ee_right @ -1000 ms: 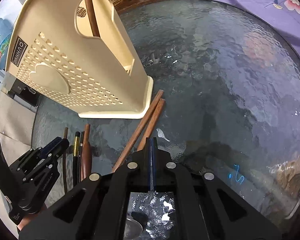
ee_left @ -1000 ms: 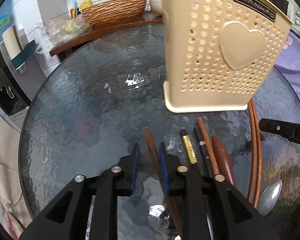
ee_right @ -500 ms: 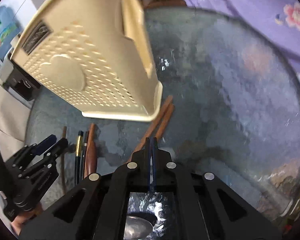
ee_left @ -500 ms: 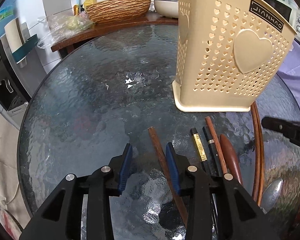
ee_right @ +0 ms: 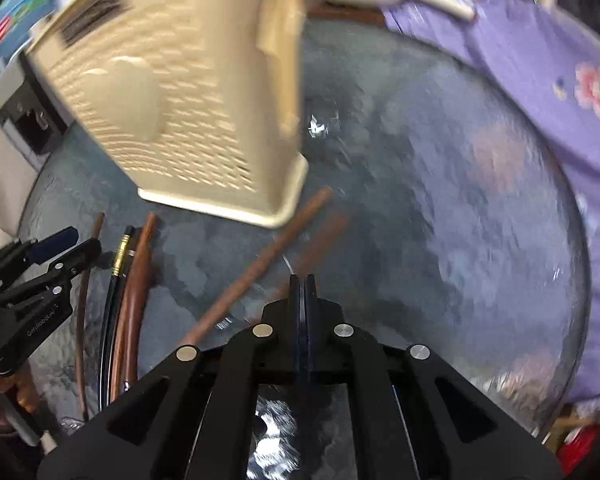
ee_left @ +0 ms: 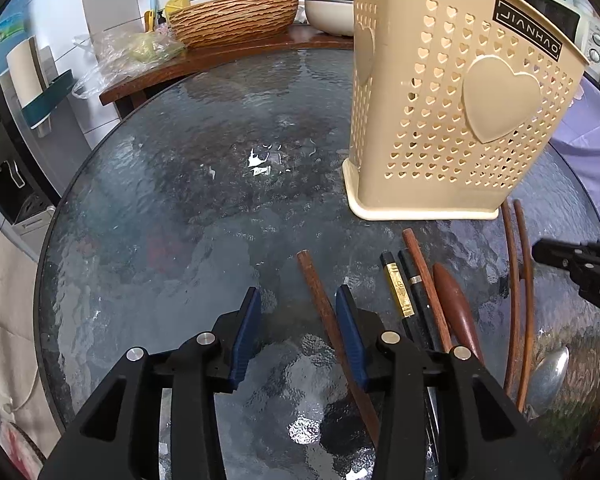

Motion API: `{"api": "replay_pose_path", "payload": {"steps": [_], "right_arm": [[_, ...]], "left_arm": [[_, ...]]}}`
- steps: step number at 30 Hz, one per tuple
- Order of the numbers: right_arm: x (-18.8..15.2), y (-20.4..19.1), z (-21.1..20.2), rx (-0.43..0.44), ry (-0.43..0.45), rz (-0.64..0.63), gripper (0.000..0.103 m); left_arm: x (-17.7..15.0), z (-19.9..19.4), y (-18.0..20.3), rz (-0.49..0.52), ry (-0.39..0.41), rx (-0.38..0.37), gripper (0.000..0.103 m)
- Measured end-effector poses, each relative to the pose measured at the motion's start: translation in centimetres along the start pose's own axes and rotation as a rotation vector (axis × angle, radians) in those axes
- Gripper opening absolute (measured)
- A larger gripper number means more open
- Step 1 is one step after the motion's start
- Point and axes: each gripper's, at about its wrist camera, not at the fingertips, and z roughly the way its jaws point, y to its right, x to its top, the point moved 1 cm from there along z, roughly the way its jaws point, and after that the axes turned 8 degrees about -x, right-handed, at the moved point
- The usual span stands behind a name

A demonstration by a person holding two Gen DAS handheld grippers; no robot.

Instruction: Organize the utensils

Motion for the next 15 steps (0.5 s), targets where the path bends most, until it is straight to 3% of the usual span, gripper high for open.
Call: {"api": "replay_pose_path", "payload": {"steps": [4,6,8,11,15], "right_arm": [[0.1,1.9,-0.2,0.015,0.005,0.088,0.006],[0.3,1.8,-0.3,0.023,-0.001,0.104,0.019],[1.1,1.6,-0.3,0.02,0.005,0.092,0.052],[1.4,1.1,-0.6,-0.009,0.032,0.09,0.052],[1.1,0.2,-0.5,-0.032,-0.014,0.045,0.051]], "left_arm": [[0.0,0.0,0.1,0.0,-0.004,0.006,0.042],[0.1,0.1,0.1,-0.002,-0.01,0.004,0.046],[0.1,0.2,0.0,-0.003,-0.013,-0.005,0.047],[0.1,0.1,0.0,-0.009,-0.01,-0.003,0.048],[-0.1,-0.2,-0.2,-0.008,-0.009,-0.001,0.048]]}}
